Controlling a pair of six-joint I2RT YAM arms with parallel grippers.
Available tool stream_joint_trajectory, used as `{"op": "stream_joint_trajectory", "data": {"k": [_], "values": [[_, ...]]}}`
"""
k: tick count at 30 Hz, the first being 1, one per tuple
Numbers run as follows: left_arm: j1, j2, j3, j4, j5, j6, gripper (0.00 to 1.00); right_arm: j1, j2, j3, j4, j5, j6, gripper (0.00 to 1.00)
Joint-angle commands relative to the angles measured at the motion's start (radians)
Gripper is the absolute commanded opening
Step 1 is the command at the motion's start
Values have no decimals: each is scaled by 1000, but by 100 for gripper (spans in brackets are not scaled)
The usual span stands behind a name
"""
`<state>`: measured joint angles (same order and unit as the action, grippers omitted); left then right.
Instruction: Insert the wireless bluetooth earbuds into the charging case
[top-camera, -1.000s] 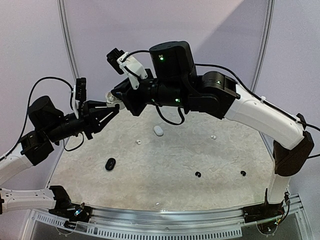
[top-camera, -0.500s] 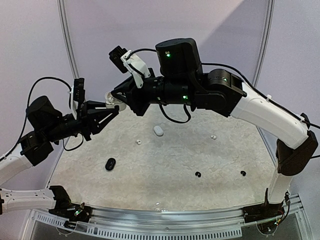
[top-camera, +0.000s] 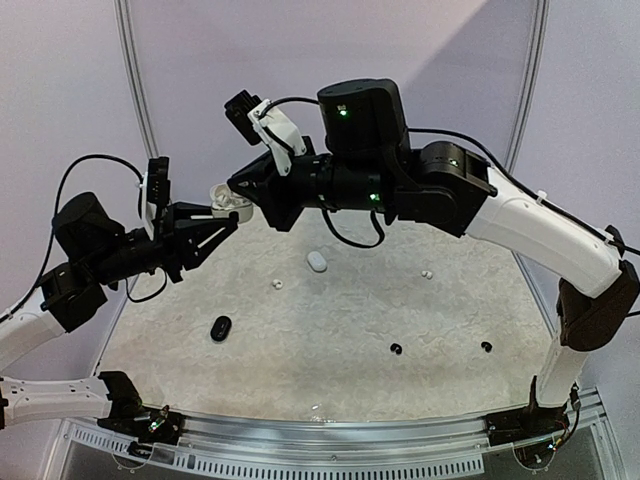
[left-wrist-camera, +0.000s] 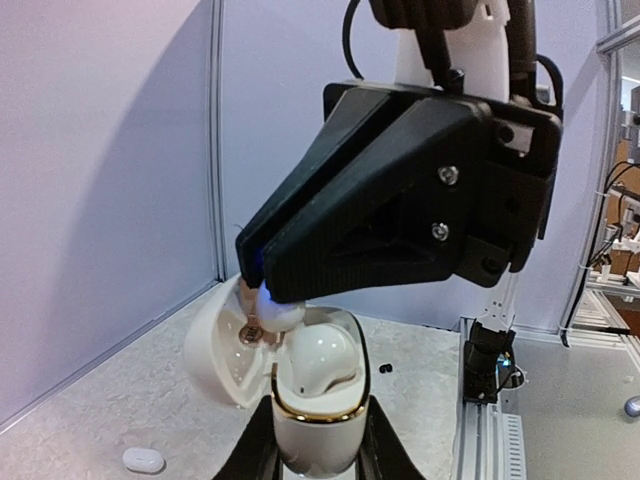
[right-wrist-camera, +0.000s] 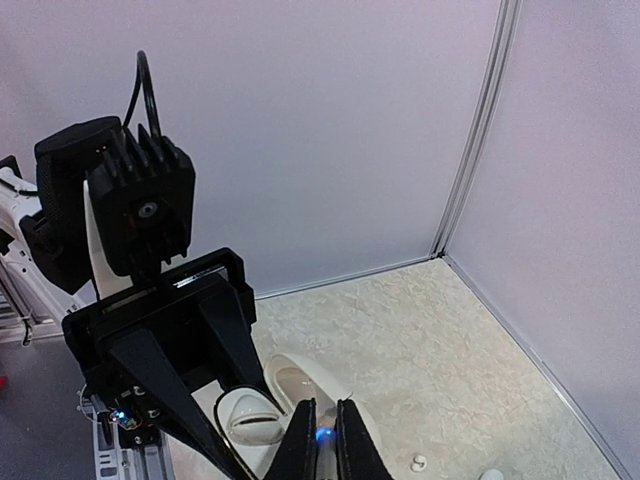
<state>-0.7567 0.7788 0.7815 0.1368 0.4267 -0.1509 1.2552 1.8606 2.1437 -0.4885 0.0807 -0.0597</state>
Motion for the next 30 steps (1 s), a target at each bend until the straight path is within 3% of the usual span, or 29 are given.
{"op": "stream_joint_trajectory", "data": {"k": [1,10,18,30], "values": [[-7,-21,-9,47,-66,14,0,-14,-70,-77,52,11,38,0],[-5,-23,-44,13,-103,11,0,-29,-113,-116,110,52,64,0],[18,-45,-57,0,-140,4,0,-141,-212,-522,166,113,296,0],[26,-49,-57,-2,-132,12,0,-173,-111,-1005,430,105,496,0]]}}
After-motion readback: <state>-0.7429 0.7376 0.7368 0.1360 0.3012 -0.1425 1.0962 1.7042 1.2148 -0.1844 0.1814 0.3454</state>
